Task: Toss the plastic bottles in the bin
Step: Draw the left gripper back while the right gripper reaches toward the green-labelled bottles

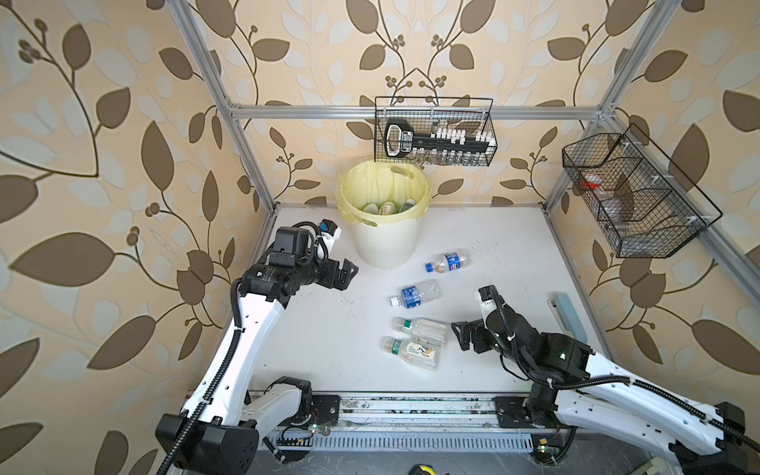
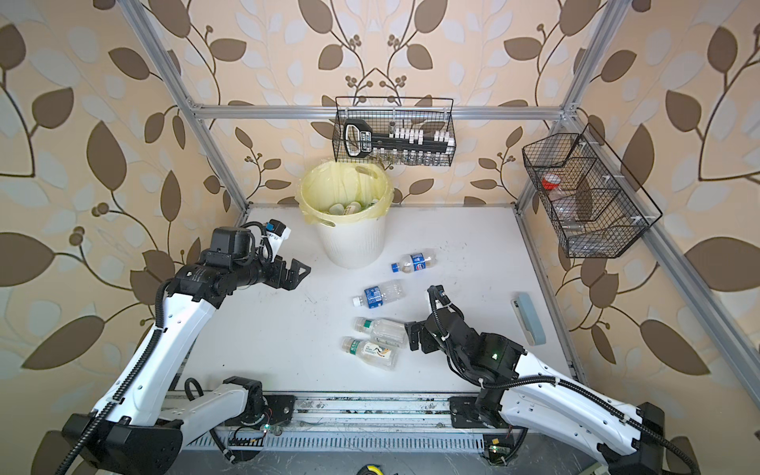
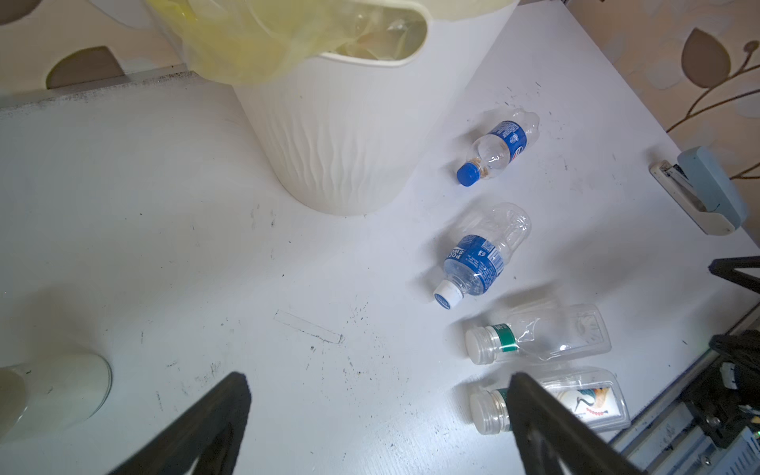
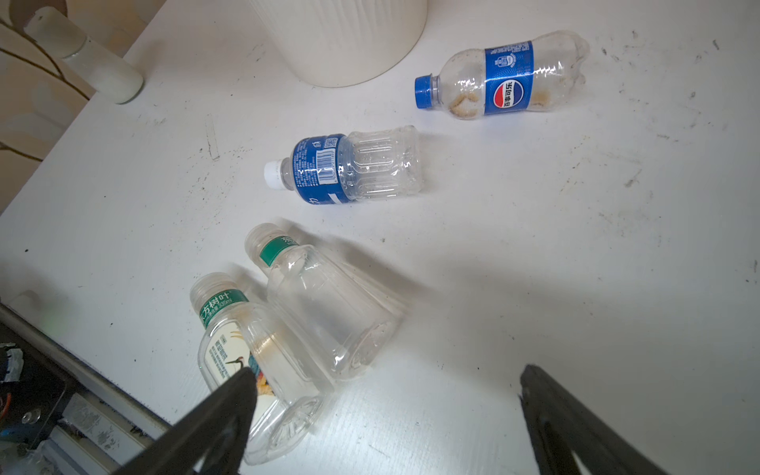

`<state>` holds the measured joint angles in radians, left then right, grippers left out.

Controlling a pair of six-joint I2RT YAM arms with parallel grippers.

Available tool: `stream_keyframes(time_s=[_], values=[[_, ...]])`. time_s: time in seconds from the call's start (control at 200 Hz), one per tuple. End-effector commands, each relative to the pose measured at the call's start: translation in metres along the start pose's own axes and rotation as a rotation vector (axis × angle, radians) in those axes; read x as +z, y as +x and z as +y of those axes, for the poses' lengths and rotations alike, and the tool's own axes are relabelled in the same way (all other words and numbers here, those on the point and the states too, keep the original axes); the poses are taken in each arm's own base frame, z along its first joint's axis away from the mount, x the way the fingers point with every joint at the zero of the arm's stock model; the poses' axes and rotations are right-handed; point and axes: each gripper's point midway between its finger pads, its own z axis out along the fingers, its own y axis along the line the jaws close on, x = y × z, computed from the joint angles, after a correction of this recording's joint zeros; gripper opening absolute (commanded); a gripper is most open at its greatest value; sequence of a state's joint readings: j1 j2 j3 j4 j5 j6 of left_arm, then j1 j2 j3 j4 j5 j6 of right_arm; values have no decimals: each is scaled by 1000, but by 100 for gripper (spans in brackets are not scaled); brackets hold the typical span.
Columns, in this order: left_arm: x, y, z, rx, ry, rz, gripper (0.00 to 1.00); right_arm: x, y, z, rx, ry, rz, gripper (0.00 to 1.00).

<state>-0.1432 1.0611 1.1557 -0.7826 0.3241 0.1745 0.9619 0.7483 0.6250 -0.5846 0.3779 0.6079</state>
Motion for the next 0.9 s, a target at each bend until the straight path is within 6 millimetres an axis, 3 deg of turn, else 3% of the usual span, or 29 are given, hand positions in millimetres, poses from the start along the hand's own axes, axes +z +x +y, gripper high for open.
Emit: stream_keyframes(time_s=[0.0, 0.265, 0.495, 0.895], values=[[-3, 0, 7, 65, -47, -27, 99, 4, -5, 4, 7, 17, -30, 100], [16, 43, 10, 103, -45, 30, 99, 5, -5, 25, -5, -28, -41, 100], [41, 92, 0, 68, 52, 126, 99, 11, 8, 25, -2, -12, -9, 100], [41, 110, -9, 119, 115, 186, 99, 21, 29, 44, -74, -49, 56, 100]])
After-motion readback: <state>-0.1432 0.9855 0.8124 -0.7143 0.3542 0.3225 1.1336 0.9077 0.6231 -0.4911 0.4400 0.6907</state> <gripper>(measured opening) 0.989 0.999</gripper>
